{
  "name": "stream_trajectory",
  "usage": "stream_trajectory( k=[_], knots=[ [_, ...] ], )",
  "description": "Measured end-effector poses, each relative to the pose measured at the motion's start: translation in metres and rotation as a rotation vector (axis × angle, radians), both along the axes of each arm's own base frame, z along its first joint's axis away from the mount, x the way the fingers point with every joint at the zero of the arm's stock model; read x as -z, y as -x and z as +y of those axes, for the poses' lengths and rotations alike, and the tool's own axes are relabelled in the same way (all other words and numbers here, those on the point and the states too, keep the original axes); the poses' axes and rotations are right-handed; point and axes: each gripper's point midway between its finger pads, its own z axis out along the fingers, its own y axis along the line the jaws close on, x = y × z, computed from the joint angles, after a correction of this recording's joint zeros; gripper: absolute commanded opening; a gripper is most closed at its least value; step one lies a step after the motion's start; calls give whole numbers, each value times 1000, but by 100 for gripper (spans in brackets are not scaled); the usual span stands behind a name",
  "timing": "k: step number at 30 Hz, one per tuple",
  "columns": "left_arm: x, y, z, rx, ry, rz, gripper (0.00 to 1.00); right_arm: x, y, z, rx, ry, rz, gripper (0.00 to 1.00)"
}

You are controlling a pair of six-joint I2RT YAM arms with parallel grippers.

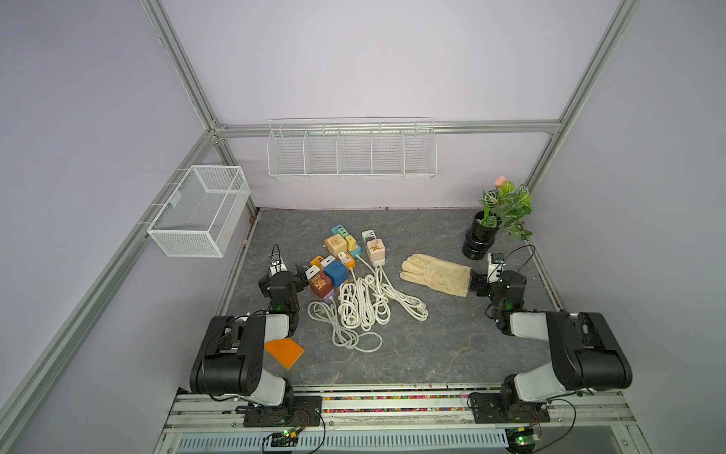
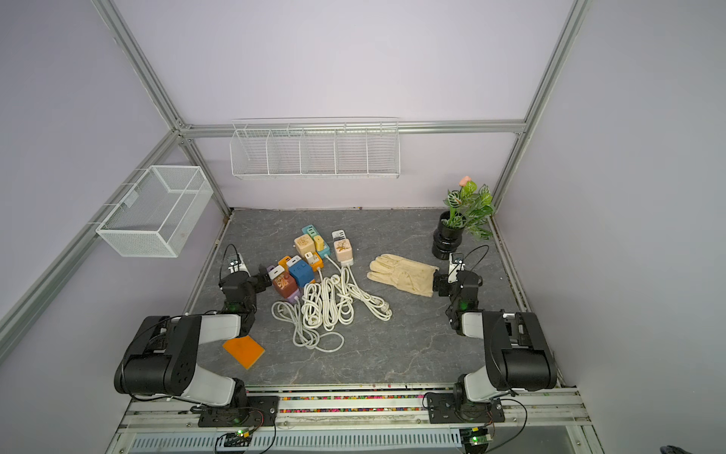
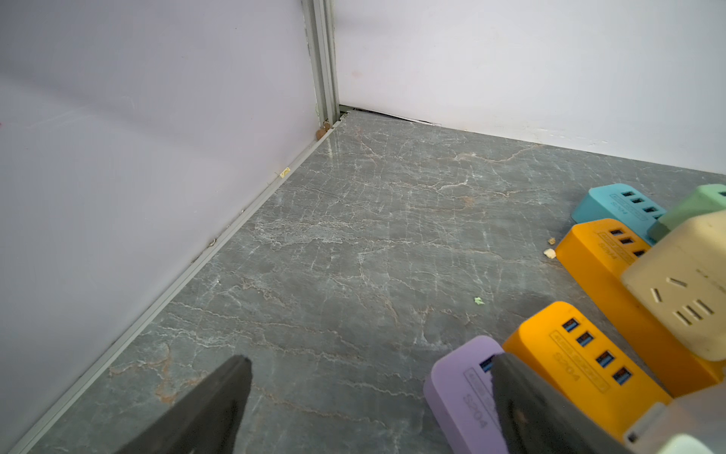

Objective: Pull the plug off the socket
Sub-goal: Adjust the socket at the center of the board.

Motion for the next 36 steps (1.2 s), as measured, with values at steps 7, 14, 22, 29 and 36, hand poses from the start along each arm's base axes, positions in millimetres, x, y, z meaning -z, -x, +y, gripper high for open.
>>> stream_trajectory(
  k=[7,14,22,29,36],
  knots=[
    [-29,0,-2,8,-25,0,99,-36,-23,-2,23,-21,72,89],
    [-148,6,-4,-36,-19,-224,99,-157,-34,18,17,-117,-65,89],
    [-253,31,-11,-165,210,-321,100,-296,19,59,36,-447,-174,89],
    [-225,39,-3,-223,519,-178,100,-213,48,90,40,-484,189,89],
    [-116,48,-39,-235,651,290,91,-160,112,163,-160,-234,466,97]
  ],
)
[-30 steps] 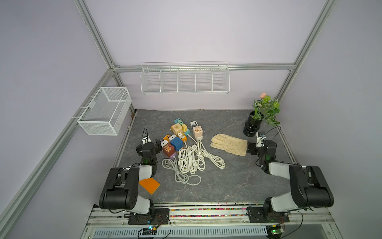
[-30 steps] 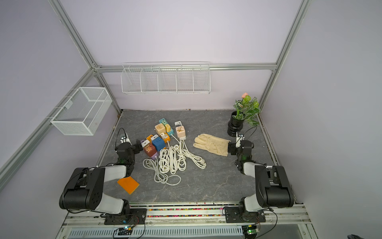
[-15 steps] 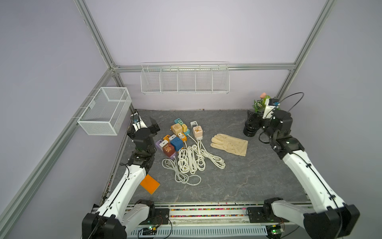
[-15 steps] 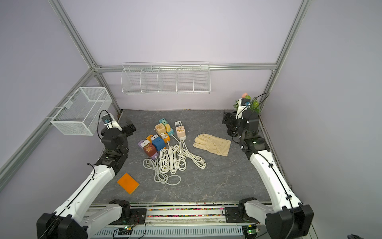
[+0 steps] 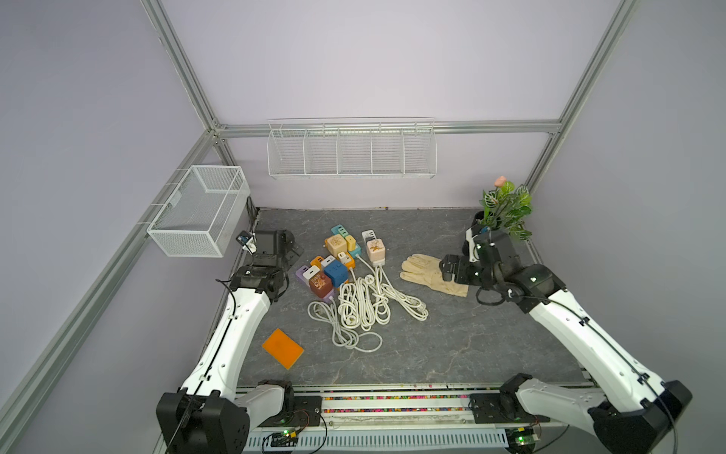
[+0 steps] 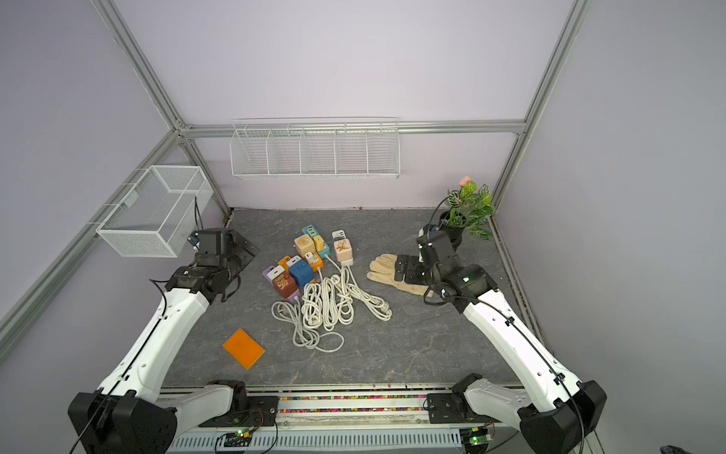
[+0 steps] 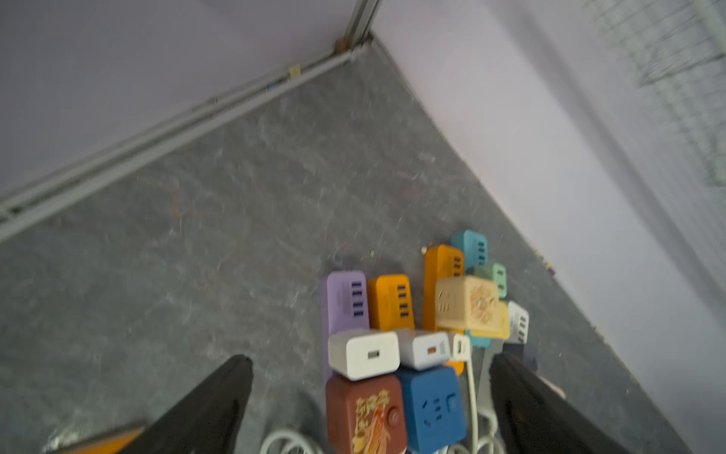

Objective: Pull the plug off the socket
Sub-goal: Adjust the socket at the center of the board.

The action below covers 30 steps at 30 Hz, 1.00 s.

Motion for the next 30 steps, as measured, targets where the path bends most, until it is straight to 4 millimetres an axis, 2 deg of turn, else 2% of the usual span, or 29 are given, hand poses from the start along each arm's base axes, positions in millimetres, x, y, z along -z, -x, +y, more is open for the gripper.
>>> stream_trajectory(
  k=[4,6,9,12,18,22,30],
  knots=[
    [21,16,-20,64,101,104,85,27,36,49,-182,96,71,93],
    [32,23,-28,88,138,145,80,45,50,77,-271,151,115,87],
    [54,38,-40,124,182,221,77,73,64,125,-391,228,178,81],
    [73,54,-47,138,207,289,75,100,75,167,-491,285,233,79],
    [78,65,-48,136,225,317,72,140,94,242,-660,319,284,71],
    [76,67,-48,126,235,311,70,150,104,269,-733,305,296,71],
    [55,82,-32,50,219,240,65,169,123,297,-811,291,335,69]
  ],
)
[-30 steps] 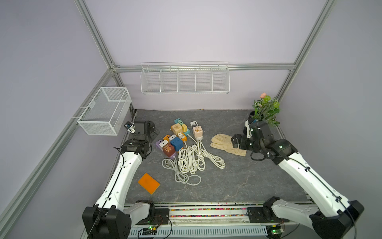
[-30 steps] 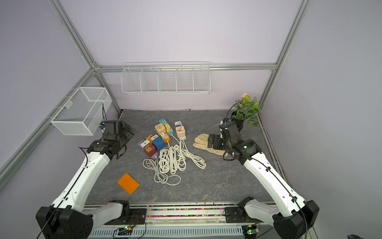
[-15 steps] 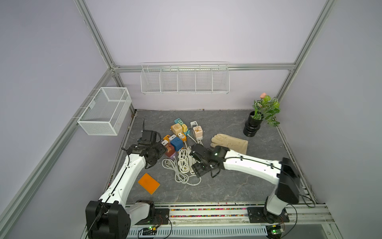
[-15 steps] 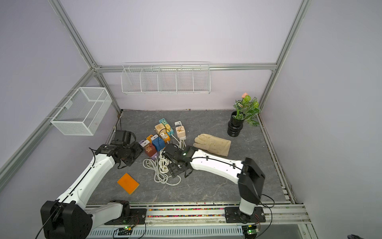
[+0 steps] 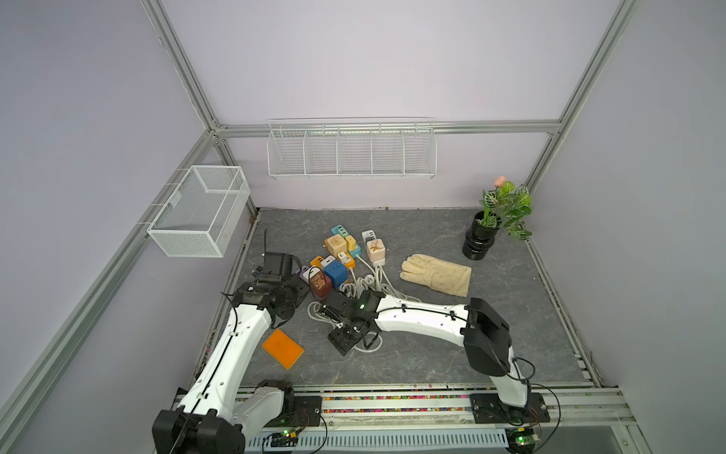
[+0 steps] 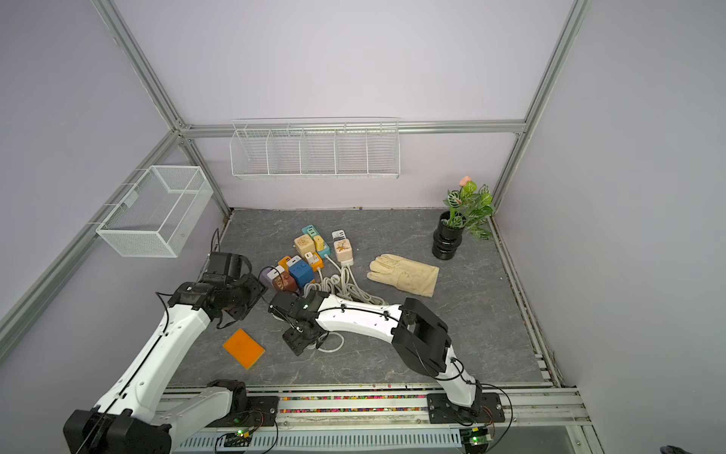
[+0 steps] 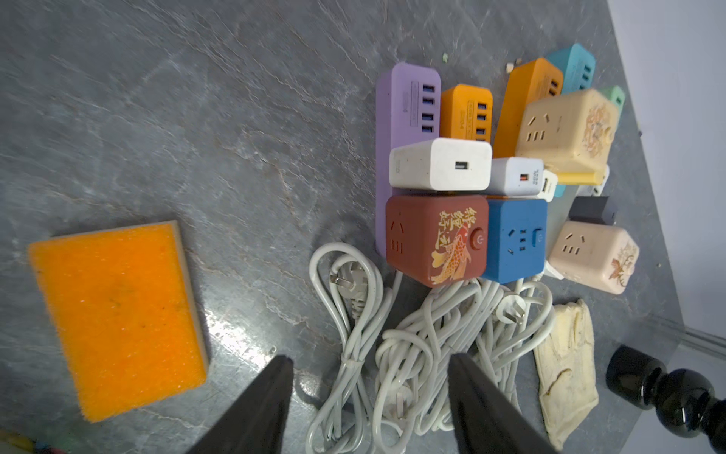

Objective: Pull the plug off the socket
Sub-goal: Adjust the socket at the center of the board.

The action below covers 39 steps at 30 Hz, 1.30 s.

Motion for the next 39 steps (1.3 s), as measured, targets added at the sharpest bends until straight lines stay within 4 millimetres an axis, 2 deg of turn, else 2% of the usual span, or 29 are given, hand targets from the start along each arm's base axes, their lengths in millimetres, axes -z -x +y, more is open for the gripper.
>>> stream_trajectory(
  k=[5,9,12,16,18,23,28,32,35,37,39],
  knots=[
    [-8,17,14,-73,-14,-31,63,16,4,15,-29,14,8,62],
    [-9,22,18,-96,-19,-31,63,31,-1,21,-30,56,1,42],
    [-6,24,19,-107,-18,-19,62,33,-5,17,-30,97,-19,25],
    [-4,23,16,-127,12,-14,62,37,-5,6,-54,114,-59,14],
    [-1,22,12,-132,42,-9,62,35,-4,-7,-61,121,-72,12],
    [9,13,-1,-164,126,34,65,28,-11,-69,-42,169,-75,11],
    [21,7,-3,-288,191,85,66,19,-24,-132,22,197,-58,12],
    [32,0,-6,-396,219,136,67,20,-28,-164,63,220,-45,14],
    [43,-13,-12,-460,237,185,70,21,-30,-180,89,243,-36,20],
    [50,-26,-17,-500,247,211,73,21,-31,-188,109,257,-38,33],
    [56,-37,-20,-530,257,228,74,20,-30,-196,122,275,-40,52]
  ],
)
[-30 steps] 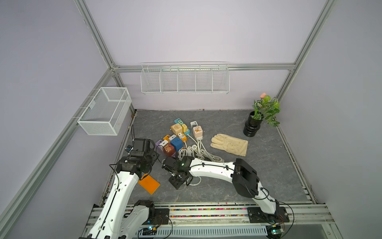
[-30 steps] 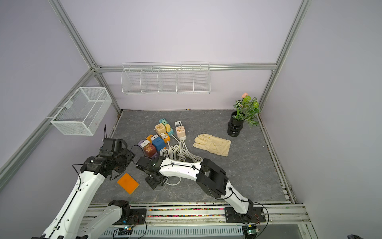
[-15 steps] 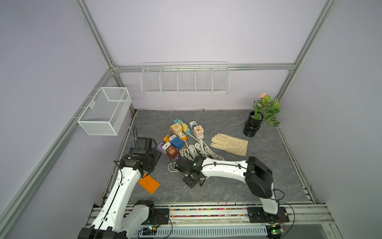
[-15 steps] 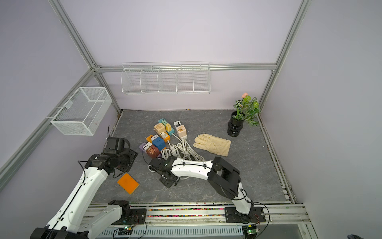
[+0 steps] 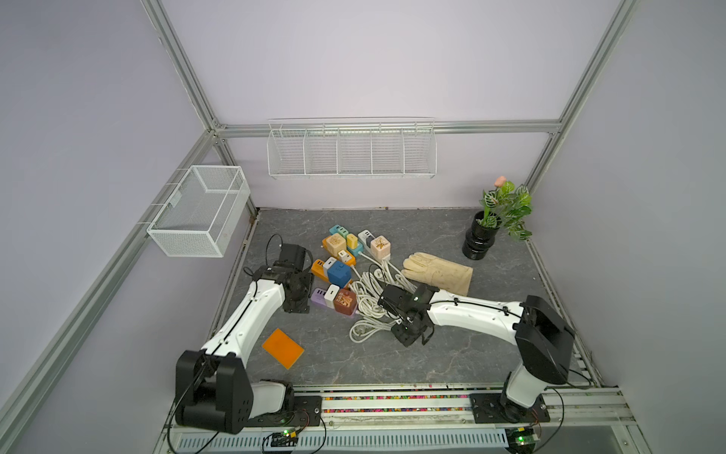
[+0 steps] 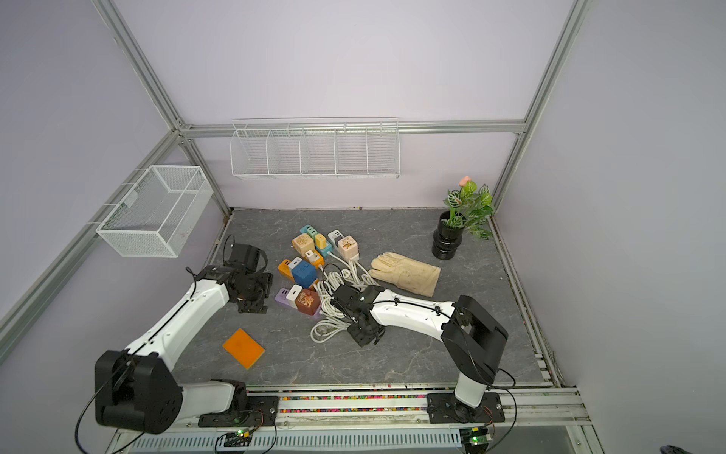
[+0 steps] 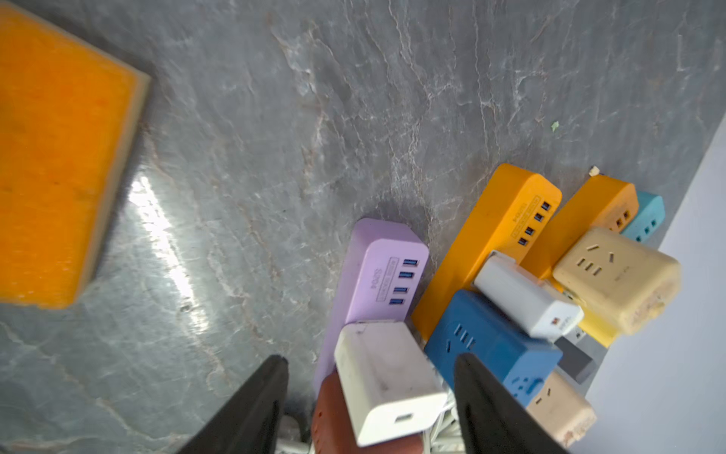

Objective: Pull the plug off the socket
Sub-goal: Adjust the socket at the center of the board, then remove the plug from the socket.

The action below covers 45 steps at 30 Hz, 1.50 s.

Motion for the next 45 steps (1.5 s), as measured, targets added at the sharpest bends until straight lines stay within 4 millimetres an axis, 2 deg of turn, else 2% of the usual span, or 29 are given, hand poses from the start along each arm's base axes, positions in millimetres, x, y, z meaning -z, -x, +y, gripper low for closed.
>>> stream_trajectory(
  k=[3,5,10,13,16,20,26,32,39,45],
  knots=[
    [9,-14,-4,-35,14,24,74,-9,1,-9,16,-1,-16,75],
    [18,-22,-8,-43,30,44,74,-23,0,-9,16,-31,-43,85],
    [44,-36,-20,-21,72,140,75,-69,-12,5,-9,-142,-136,92],
    [53,-50,-22,22,77,179,75,-88,-25,22,-47,-194,-192,94],
    [56,-61,-20,65,78,195,75,-98,-38,43,-101,-232,-232,94],
    [57,-62,-22,130,76,219,75,-100,-52,73,-177,-269,-257,94],
    [50,-48,-21,180,54,247,75,-96,-69,111,-257,-310,-271,94],
    [36,-41,-17,182,39,222,79,-86,-71,126,-291,-335,-263,95],
    [60,-32,-20,163,66,284,81,-89,-78,140,-322,-384,-307,96],
    [63,-36,-26,160,70,274,74,-87,-81,146,-344,-406,-333,96]
  ],
)
